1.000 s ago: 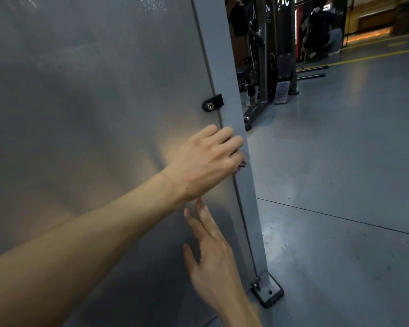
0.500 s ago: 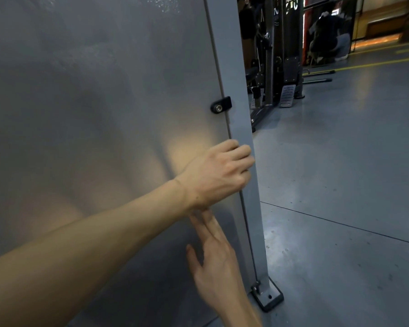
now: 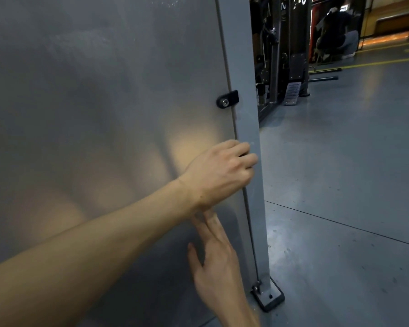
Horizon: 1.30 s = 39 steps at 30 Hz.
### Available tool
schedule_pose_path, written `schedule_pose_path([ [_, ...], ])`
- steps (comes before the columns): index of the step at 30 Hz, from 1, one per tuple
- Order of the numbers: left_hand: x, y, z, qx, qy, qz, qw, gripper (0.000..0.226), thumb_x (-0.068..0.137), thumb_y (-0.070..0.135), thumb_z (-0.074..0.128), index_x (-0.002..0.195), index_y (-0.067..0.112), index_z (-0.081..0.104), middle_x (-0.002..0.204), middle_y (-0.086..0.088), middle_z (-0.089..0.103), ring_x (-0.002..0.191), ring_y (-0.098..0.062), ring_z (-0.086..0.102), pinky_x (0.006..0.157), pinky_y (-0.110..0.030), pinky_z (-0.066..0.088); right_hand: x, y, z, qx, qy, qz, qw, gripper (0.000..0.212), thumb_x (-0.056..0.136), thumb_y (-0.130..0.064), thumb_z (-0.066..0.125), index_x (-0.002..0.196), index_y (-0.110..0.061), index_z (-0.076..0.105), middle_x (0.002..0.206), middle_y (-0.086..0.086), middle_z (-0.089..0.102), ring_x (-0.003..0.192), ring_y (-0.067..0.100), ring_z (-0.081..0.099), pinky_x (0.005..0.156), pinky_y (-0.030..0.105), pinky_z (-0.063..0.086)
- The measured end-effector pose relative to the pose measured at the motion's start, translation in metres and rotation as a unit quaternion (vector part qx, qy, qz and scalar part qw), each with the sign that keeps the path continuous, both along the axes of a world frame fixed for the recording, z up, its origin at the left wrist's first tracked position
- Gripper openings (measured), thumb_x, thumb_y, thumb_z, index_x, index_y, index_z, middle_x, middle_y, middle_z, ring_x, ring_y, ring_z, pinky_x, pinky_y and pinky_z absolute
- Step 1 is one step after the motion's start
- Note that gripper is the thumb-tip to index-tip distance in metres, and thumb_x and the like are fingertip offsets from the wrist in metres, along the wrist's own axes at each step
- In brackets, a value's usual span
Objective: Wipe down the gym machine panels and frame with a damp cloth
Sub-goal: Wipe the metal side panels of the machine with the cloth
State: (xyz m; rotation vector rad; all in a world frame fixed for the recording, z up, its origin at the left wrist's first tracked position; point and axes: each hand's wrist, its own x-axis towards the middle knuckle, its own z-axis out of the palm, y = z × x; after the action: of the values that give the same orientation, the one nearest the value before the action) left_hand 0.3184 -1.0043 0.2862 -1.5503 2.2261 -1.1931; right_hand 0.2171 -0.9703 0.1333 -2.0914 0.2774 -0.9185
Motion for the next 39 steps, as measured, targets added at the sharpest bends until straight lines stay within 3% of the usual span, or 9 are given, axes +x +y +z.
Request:
schedule_pose_path([
  [2,0.005,0.026,-0.005,0.0,0.013,-0.012,1.0,0.033,0.099,0.002,0.043,0.079,0.013,0.067,0.085,-0.005,0.064,0.086,-0.027,0.064,0.082,-0.041,0.052,0.003,0.0,-0.003,0.002,-0.003,-0.008,1.0,0.067,0.094,-0.014,0.057,0.156,-0.034,0.04,0.161,-0.039,0.0,0.152,-0.009,0.008,0.118,0.01,0.019],
  [5,0.011,0.054,-0.013,-0.006,0.0,-0.008,1.0,0.035,0.104,0.001,0.04,0.085,0.011,0.067,0.087,-0.007,0.063,0.088,-0.029,0.064,0.081,-0.043,0.056,0.004,-0.002,-0.009,0.001,-0.046,-0.021,0.999,0.061,0.089,-0.011,0.06,0.148,-0.022,0.052,0.162,-0.038,0.005,0.153,-0.003,0.018,0.116,0.01,0.025],
  [11,-0.001,0.001,0.009,-0.028,0.022,0.0,0.999,0.031,0.092,0.015,0.047,0.072,0.019,0.071,0.079,0.0,0.062,0.08,-0.023,0.061,0.073,-0.037,0.05,0.004,-0.007,-0.006,-0.001,-0.002,0.008,1.0,0.071,0.093,-0.009,0.057,0.153,-0.042,0.041,0.163,-0.039,-0.001,0.152,-0.003,0.02,0.112,0.029,0.043],
  [18,0.017,0.061,-0.01,-0.004,0.052,-0.018,0.998,0.031,0.102,0.006,0.048,0.08,0.012,0.068,0.084,-0.007,0.065,0.088,-0.031,0.066,0.076,-0.043,0.057,0.009,-0.005,-0.016,-0.023,-0.041,-0.021,0.999,0.066,0.087,-0.007,0.061,0.148,-0.029,0.053,0.169,-0.023,0.009,0.154,0.004,0.021,0.11,0.028,0.045],
  [23,0.002,0.03,0.008,-0.002,0.096,0.004,0.995,0.03,0.089,0.013,0.045,0.07,0.016,0.068,0.08,-0.003,0.066,0.082,-0.027,0.066,0.068,-0.041,0.056,0.013,-0.004,-0.021,-0.012,-0.019,-0.017,1.0,0.068,0.089,-0.009,0.057,0.151,-0.036,0.048,0.167,-0.029,0.003,0.154,0.0,0.012,0.115,0.035,0.043],
  [29,0.019,0.081,0.003,0.023,0.059,0.009,0.998,0.021,0.097,0.007,0.057,0.079,0.015,0.065,0.087,-0.006,0.066,0.092,-0.029,0.066,0.079,-0.042,0.055,0.013,-0.002,-0.022,-0.028,-0.04,-0.025,0.998,0.072,0.088,-0.009,0.058,0.154,-0.034,0.043,0.167,-0.03,0.004,0.155,0.003,0.012,0.118,0.02,0.029],
  [34,0.016,0.087,0.001,0.001,0.063,0.021,0.998,0.025,0.101,0.015,0.052,0.081,0.017,0.066,0.089,-0.004,0.067,0.095,-0.029,0.068,0.081,-0.042,0.056,0.015,0.001,-0.023,-0.027,-0.036,-0.032,0.998,0.073,0.087,-0.011,0.058,0.154,-0.037,0.042,0.167,-0.029,0.005,0.155,0.003,0.014,0.115,0.007,0.019],
  [37,0.013,0.068,-0.003,-0.026,0.073,0.011,0.997,0.026,0.101,0.011,0.052,0.081,0.015,0.069,0.089,-0.005,0.069,0.097,-0.029,0.069,0.082,-0.043,0.056,0.013,0.002,-0.023,-0.022,-0.032,-0.037,0.999,0.071,0.089,-0.006,0.063,0.151,-0.036,0.046,0.167,-0.027,0.008,0.154,0.004,0.018,0.111,0.004,0.023],
  [39,0.017,0.084,-0.009,-0.028,0.07,0.014,0.997,0.028,0.104,0.007,0.051,0.085,0.01,0.071,0.093,-0.008,0.071,0.101,-0.03,0.07,0.088,-0.043,0.056,0.01,0.002,-0.019,-0.013,-0.011,-0.035,0.999,0.07,0.091,-0.008,0.065,0.152,-0.038,0.045,0.165,-0.034,0.003,0.153,0.001,0.019,0.109,0.01,0.032],
])
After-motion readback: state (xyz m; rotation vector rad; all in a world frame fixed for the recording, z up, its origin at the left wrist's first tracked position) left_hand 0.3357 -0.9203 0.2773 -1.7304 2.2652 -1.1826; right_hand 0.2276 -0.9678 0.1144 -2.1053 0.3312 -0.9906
